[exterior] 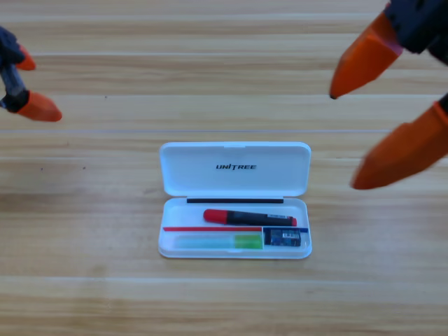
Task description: Clean up eraser and pencils
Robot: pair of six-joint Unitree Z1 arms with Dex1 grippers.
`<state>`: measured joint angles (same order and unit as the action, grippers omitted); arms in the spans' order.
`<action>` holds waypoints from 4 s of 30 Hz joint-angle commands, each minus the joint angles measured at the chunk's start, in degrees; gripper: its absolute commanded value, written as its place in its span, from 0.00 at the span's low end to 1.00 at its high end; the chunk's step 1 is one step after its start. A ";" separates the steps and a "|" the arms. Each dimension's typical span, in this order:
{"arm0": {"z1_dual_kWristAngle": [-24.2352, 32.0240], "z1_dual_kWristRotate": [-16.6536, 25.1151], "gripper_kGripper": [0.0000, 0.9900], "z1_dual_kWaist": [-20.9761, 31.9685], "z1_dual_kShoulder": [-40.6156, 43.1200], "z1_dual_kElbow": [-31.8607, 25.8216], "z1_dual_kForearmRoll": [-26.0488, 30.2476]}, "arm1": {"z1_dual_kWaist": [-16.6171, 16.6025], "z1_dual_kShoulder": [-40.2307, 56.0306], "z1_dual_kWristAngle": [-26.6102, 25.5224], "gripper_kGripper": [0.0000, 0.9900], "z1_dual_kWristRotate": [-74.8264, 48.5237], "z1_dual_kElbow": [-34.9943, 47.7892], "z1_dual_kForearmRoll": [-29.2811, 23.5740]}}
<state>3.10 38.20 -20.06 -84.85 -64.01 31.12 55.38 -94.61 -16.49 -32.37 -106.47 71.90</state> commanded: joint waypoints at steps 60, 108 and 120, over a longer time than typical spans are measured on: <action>6.66 5.04 0.00 -12.82 -30.81 -7.45 -17.94 | 0.08 16.57 -6.36 0.95 11.46 36.07 -38.77; 7.71 0.91 0.00 -20.73 -25.80 -8.50 -5.81 | 0.17 11.38 -8.12 0.95 11.63 35.19 -38.50; 8.07 -0.32 0.00 -21.87 -25.10 -5.43 -6.51 | 0.17 11.21 -8.12 0.95 11.81 35.19 -38.41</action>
<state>10.52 38.81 -39.73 -111.43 -71.92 24.45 55.38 -81.59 -24.12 -21.31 -71.84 33.85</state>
